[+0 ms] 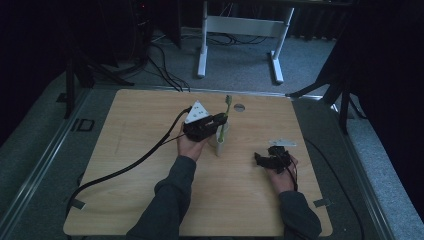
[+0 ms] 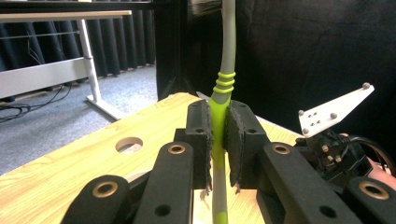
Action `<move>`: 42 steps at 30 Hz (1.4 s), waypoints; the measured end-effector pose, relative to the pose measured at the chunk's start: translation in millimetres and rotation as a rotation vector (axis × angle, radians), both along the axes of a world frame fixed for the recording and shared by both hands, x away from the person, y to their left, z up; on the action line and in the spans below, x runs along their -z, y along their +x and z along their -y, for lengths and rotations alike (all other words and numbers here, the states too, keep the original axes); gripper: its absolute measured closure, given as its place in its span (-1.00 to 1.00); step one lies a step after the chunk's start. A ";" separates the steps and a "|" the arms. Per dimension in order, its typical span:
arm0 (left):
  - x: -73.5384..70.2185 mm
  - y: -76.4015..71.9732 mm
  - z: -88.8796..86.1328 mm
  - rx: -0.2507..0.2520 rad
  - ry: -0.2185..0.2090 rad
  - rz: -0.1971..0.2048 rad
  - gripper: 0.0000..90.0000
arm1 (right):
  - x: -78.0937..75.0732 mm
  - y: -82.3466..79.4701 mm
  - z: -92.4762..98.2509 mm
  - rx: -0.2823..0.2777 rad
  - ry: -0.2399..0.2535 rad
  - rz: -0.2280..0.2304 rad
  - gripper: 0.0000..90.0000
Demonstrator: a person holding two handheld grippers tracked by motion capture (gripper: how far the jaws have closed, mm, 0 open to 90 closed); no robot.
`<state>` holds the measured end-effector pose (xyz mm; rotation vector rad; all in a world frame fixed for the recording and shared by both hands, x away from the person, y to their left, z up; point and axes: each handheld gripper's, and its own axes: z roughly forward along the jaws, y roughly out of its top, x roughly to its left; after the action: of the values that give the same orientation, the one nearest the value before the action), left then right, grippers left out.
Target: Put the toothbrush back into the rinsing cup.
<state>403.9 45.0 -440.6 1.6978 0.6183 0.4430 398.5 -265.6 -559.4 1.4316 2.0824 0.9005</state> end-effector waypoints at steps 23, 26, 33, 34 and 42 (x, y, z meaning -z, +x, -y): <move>5.9 -3.6 2.5 -0.004 0.069 0.011 0.78 | 0.0 0.0 0.0 0.000 -0.001 0.001 -0.51; 6.4 -4.6 3.0 -0.004 0.078 0.014 0.78 | 0.0 0.0 0.0 0.000 -0.001 0.000 -0.51; 10.1 -5.7 0.7 -0.004 0.080 0.008 0.78 | 0.0 -0.1 -0.1 0.001 0.001 -0.001 -0.51; 11.0 -5.6 0.2 -0.004 0.084 0.006 0.77 | 0.0 -0.1 -0.1 0.001 0.001 -0.001 -0.51; 15.2 -6.9 -3.5 -0.004 0.082 -0.003 0.77 | -0.1 0.0 0.0 0.000 0.000 -0.001 -0.51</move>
<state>397.1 48.5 -455.8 1.7753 0.6131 0.4746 398.5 -265.6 -559.3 1.4317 2.0831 0.9000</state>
